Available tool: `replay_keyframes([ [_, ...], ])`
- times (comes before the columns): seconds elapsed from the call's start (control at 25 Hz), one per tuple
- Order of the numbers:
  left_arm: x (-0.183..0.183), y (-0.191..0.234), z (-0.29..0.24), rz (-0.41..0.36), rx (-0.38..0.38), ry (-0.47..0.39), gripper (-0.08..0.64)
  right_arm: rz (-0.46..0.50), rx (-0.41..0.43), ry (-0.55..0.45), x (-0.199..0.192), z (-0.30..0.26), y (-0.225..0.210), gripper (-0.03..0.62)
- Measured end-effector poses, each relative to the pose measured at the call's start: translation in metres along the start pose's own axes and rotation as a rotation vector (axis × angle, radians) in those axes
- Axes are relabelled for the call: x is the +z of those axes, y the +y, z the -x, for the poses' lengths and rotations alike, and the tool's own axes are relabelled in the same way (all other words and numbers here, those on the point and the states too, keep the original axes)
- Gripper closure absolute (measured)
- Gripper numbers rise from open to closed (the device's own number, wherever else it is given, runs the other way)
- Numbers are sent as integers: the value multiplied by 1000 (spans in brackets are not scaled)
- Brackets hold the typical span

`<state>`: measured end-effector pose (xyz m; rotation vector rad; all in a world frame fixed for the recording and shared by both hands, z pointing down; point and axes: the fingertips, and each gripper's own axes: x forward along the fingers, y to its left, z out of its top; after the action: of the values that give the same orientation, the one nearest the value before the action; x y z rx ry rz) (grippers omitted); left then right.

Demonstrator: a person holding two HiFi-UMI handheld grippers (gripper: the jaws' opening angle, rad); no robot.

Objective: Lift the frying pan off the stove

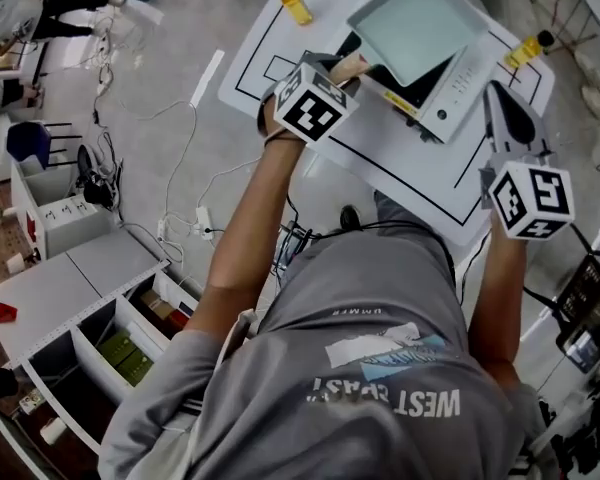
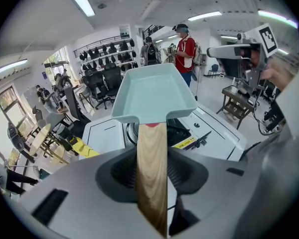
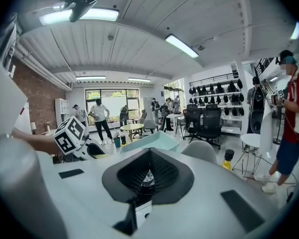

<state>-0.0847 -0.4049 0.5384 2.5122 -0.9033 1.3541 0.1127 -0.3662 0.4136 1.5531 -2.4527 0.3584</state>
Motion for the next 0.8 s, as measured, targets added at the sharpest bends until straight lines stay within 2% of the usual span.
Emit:
replay_keyframes([
  [0.8,-3,23,112,-56,171,-70,414,163,38,-56,40,24,52,581],
])
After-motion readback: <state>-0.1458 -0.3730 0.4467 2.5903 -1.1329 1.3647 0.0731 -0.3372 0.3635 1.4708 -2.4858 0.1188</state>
